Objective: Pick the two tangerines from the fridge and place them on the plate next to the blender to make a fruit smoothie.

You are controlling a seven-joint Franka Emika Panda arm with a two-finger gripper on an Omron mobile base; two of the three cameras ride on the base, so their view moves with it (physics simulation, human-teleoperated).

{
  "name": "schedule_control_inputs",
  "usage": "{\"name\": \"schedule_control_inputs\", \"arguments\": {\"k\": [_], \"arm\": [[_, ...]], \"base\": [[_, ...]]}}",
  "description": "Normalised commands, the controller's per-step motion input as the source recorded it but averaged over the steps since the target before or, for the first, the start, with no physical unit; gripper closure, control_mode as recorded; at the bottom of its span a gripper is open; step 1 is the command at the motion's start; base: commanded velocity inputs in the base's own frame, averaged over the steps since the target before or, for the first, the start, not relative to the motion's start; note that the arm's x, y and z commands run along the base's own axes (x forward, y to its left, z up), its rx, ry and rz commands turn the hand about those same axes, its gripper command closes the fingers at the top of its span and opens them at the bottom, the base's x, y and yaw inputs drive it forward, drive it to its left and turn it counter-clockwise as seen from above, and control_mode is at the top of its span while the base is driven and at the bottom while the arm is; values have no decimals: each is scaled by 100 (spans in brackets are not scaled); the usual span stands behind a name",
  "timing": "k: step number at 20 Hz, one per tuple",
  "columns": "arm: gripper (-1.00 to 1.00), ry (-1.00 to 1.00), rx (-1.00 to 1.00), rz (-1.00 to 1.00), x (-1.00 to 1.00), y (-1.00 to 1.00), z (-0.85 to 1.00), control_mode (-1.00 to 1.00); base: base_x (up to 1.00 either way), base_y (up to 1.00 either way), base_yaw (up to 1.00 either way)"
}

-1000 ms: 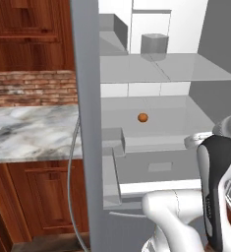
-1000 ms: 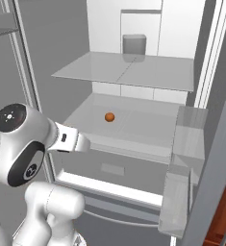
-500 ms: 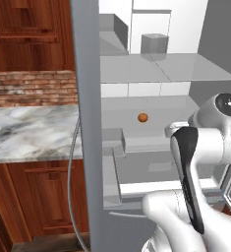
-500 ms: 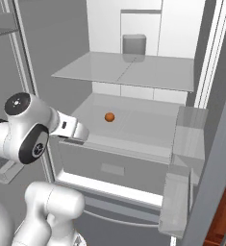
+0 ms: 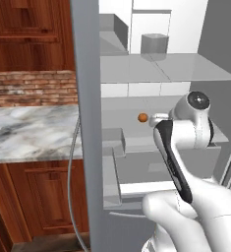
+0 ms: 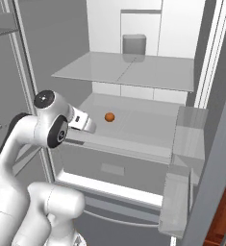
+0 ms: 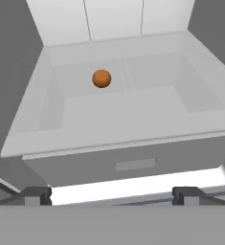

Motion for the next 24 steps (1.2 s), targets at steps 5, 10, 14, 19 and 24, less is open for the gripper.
{"name": "schedule_control_inputs", "arguments": {"k": [5, 10, 14, 19, 24], "arm": [[-100, 0, 0, 5, 63, -10, -26, -100], [-100, 2, 0, 0, 62, -5, -25, -100], [-100, 2, 0, 0, 76, 0, -37, -100], [-100, 3, 0, 0, 61, -2, -35, -100], [-100, 5, 0, 0, 56, -12, -20, -100]], "base": [[0, 0, 0], [0, 0, 0], [0, 0, 0], [0, 0, 0], [0, 0, 0]]}}
